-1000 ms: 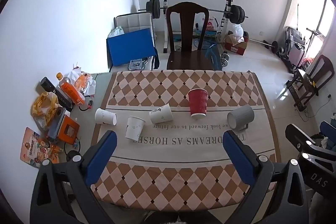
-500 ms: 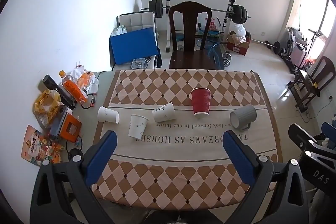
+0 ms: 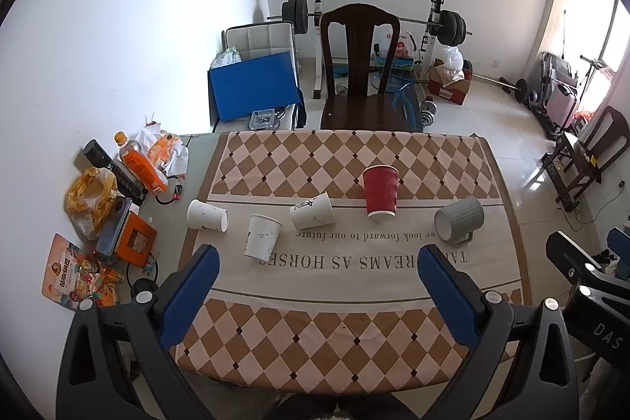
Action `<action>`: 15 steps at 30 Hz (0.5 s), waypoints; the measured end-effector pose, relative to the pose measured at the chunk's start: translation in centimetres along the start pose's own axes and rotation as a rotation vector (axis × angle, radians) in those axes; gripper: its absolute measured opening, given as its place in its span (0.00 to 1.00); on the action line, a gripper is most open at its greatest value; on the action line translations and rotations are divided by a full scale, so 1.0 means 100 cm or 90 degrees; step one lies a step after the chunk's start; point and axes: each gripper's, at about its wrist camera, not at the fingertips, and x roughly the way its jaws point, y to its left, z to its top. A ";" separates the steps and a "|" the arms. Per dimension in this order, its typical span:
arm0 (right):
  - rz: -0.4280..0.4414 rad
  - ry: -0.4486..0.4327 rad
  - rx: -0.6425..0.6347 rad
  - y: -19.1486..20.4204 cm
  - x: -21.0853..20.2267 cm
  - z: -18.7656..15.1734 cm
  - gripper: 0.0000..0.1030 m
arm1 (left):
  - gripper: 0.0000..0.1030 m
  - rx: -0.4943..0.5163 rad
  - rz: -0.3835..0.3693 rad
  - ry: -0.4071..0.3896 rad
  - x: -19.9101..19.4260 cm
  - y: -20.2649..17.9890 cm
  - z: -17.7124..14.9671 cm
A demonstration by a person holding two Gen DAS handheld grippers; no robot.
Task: Flip cup upright
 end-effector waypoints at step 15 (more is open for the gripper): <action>0.002 -0.002 0.000 0.005 -0.006 0.003 1.00 | 1.00 -0.002 0.003 -0.003 -0.002 0.006 -0.003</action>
